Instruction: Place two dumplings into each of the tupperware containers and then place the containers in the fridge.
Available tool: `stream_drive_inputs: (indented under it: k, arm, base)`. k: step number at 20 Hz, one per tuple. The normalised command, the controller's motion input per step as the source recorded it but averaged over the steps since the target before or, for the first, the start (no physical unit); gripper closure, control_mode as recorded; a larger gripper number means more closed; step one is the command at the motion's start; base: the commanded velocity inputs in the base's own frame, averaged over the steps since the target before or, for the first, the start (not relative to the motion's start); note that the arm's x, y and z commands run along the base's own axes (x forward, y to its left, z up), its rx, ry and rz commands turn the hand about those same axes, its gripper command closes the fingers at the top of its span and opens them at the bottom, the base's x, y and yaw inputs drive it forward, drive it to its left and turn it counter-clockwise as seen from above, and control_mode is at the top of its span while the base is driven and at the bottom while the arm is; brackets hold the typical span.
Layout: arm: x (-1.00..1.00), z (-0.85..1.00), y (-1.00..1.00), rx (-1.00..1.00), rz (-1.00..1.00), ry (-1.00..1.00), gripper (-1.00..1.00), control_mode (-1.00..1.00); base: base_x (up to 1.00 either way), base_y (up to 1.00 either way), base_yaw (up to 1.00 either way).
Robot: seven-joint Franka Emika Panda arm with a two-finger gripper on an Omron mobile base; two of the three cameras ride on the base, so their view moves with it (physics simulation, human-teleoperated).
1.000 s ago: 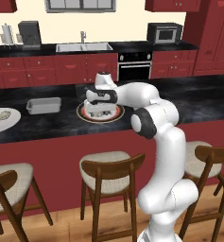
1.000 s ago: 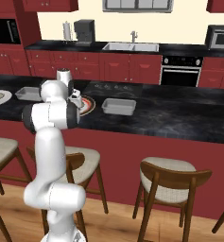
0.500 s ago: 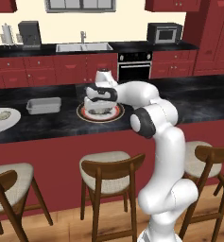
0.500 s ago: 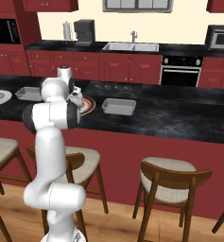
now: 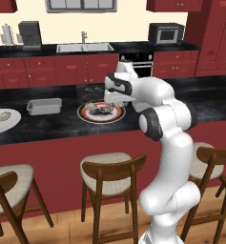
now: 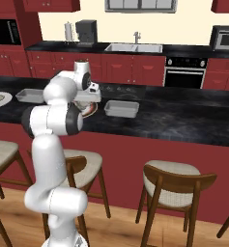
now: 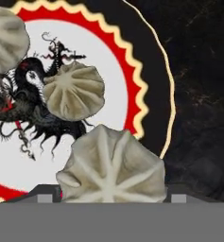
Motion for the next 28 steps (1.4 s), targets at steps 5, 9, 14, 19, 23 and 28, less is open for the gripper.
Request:
stream_drive_inputs:
  k: [5, 9, 14, 19, 23, 28]
  arm:
    - [0.13, 0.22, -0.98, 0.00, 0.00, 0.08, 1.00, -1.00]
    - [0.14, 0.12, -0.86, 0.00, 0.00, 0.08, 1.00, -1.00]
    - [0.22, 0.00, -0.56, 0.00, 0.00, 0.03, 1.00, -1.00]
    - [0.34, -0.02, -0.21, 0.00, 0.00, 0.00, 1.00, -1.00]
    - [0.27, -0.15, -0.03, 0.00, 0.00, 0.00, 1.00, -1.00]
    - [0.09, -0.25, 0.00, -0.01, 0.00, 0.00, -1.00, -1.00]
  base:
    - [0.00, 0.00, 0.00]
    - [0.00, 0.00, 0.00]
    - [0.00, 0.00, 0.00]
    - [0.00, 0.00, 0.00]
    - [0.00, 0.00, 0.00]
    - [0.00, 0.00, 0.00]
